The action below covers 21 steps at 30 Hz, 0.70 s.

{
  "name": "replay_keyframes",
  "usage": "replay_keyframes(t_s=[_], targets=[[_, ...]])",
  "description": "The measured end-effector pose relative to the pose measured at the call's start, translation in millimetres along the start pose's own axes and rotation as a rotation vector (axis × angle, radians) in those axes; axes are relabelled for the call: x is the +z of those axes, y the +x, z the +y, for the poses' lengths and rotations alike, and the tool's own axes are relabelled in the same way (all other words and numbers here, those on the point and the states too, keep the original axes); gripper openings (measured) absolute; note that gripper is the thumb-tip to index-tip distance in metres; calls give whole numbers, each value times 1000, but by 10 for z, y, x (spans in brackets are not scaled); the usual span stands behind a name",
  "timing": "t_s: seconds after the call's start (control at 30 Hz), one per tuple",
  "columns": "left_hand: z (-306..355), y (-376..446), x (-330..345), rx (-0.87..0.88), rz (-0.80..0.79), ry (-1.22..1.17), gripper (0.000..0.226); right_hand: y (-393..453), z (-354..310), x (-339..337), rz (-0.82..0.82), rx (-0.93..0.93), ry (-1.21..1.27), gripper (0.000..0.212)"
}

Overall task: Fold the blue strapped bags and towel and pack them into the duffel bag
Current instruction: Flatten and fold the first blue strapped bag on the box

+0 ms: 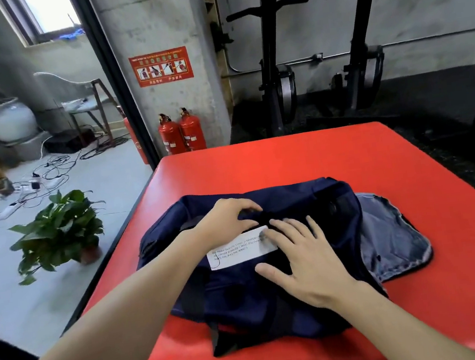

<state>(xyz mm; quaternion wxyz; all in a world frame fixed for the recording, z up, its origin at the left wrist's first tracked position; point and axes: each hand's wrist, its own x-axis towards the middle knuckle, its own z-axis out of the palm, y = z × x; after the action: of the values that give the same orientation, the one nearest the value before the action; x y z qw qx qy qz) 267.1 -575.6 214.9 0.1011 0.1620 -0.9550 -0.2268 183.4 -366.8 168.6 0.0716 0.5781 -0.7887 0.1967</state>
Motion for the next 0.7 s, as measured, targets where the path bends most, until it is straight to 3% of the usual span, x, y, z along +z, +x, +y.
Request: replay_keyframes(t_s=[0.23,0.47,0.7], targets=[[-42,180,40,-8,4,-10,32,221,-37,110,92,-21,17,81],[-13,361,98,22,-24,12,18,157,46,182,148,-43,-5,76],[-5,433,-419,-141,185,60,7,96,101,101,251,-203,51,64]])
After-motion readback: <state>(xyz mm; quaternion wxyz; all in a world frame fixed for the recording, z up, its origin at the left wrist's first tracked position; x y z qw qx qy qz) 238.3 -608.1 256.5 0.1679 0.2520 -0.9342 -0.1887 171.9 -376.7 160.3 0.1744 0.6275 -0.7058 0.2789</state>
